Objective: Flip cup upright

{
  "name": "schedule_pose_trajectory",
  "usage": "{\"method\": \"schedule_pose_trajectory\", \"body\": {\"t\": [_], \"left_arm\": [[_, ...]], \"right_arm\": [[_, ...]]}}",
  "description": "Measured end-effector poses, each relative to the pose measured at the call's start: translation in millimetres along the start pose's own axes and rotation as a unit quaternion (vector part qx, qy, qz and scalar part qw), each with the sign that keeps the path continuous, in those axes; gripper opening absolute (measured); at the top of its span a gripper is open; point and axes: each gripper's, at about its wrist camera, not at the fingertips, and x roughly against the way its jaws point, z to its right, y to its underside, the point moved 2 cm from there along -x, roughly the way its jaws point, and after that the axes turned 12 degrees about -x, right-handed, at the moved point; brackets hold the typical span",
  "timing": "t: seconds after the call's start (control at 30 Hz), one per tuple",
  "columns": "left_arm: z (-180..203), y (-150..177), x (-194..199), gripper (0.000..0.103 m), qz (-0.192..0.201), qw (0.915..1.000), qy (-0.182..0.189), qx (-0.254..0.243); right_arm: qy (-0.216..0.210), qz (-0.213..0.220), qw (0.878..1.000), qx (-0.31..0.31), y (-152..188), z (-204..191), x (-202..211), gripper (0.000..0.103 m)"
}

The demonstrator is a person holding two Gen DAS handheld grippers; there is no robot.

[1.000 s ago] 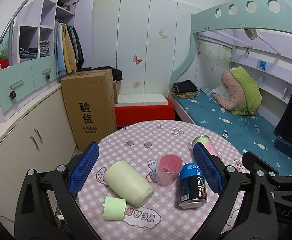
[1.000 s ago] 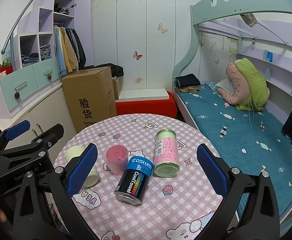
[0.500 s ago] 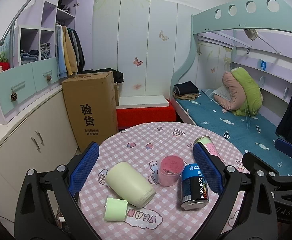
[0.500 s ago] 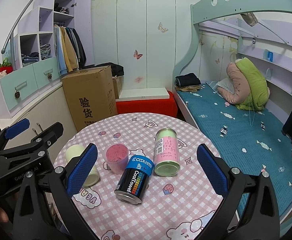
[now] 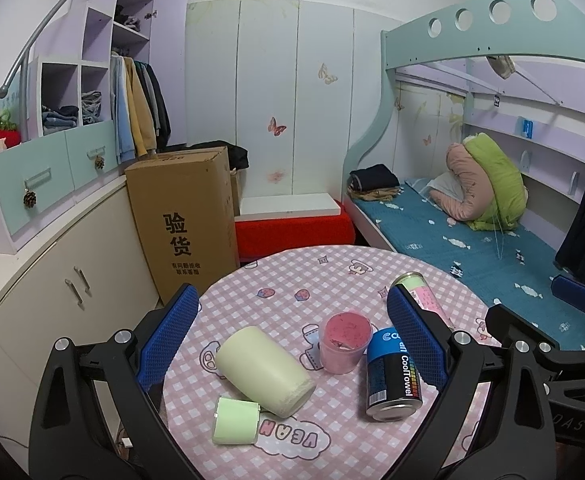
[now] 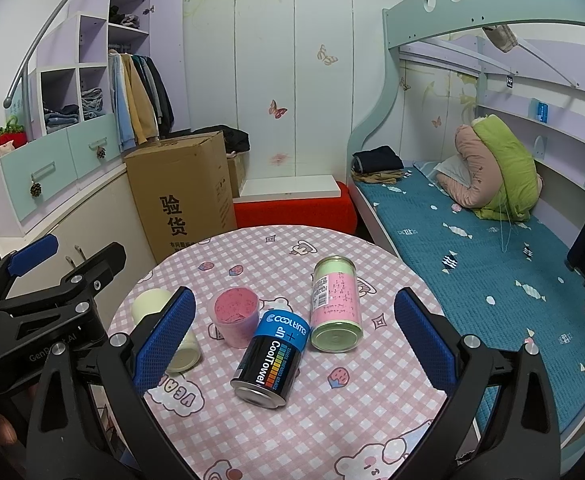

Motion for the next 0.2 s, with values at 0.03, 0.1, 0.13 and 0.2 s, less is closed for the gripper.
{"method": "schedule_pose_trajectory", "body": {"t": [0.03, 0.1, 0.13, 0.2], "left_arm": [[0.7, -0.1, -0.8, 0.095, -0.004, 1.0000, 0.000, 0.000], [0.6, 0.4, -1.4, 0.095, -0.005, 1.0000, -0.001, -0.002], [0.1, 0.4, -1.8, 0.095, -0.005, 1.0000, -0.003, -0.002], [0.2, 0.0, -1.9, 0.095, -0.005, 1.0000, -0.003, -0.002]], "right_arm": [[0.001, -0.001, 1.000, 0.001, -0.1, -0.2, -0.4, 0.096], [0.001, -0.001, 1.000, 0.000, 0.3, -0.3, -0.8, 0.096], [0.001, -0.002, 1.000, 0.000, 0.4, -0.1, -0.7, 0.096], [0.000, -0.001, 1.000, 0.000, 0.4, -0.1, -0.6, 0.096]]}}
